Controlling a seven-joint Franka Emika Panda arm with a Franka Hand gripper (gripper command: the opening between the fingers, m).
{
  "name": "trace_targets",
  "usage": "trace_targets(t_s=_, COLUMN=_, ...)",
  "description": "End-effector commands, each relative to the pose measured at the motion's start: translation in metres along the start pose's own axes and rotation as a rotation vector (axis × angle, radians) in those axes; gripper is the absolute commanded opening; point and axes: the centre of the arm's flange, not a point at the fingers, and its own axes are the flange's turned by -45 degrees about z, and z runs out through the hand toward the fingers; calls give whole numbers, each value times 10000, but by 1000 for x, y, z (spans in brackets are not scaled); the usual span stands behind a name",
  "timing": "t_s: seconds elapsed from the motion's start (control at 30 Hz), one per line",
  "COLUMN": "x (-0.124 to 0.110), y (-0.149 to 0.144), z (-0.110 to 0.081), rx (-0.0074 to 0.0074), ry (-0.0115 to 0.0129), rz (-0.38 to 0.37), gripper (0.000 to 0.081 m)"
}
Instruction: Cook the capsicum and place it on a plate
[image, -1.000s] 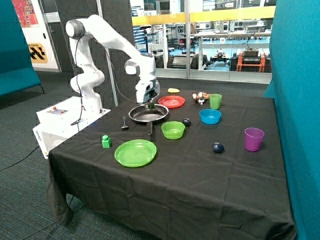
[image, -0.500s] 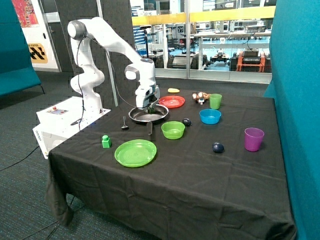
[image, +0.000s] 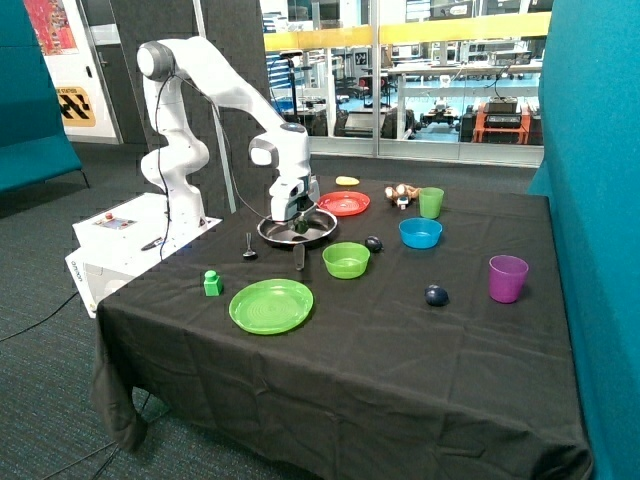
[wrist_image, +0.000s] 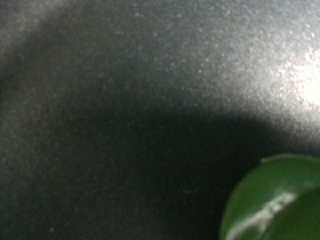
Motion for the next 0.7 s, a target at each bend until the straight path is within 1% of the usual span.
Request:
trace_targets(t_s=0.0, x=-1, y=2, z=7, rx=24, ry=3, rz=-60, gripper=0)
trace_targets(t_s=0.1, x=-1, y=2, z=8, rx=24, ry=3, rz=-93, gripper=0)
trace_targets(t_s=0.13, x=-1, y=1, z=7, rx=24, ry=3, rz=-130, gripper=25)
trace_targets(t_s=0.2, x=-1, y=0, z=6, rx=24, ry=3, rz=-274, gripper=196)
trace_targets(t_s=0.27, x=-1, y=-1, z=5, rx=24, ry=3, rz=-374, gripper=432)
trace_targets(t_s=0.3, x=0, y=-1, z=4, rx=24, ry=3, rz=-322, gripper=517)
trace_targets(t_s=0.37, x=2, y=-2, z=2, rx=24, ry=3, rz=-390, gripper=645)
trace_targets(t_s=0.43, x=3, y=-3, z=0, rx=24, ry=3, rz=-520, gripper=744)
trace_targets(t_s=0.5, x=4, y=-3, z=-1, rx=24, ry=3, rz=-534, gripper=792)
trace_targets(t_s=0.67, x=4, y=-3, z=-3, rx=24, ry=3, rz=-550, gripper=807)
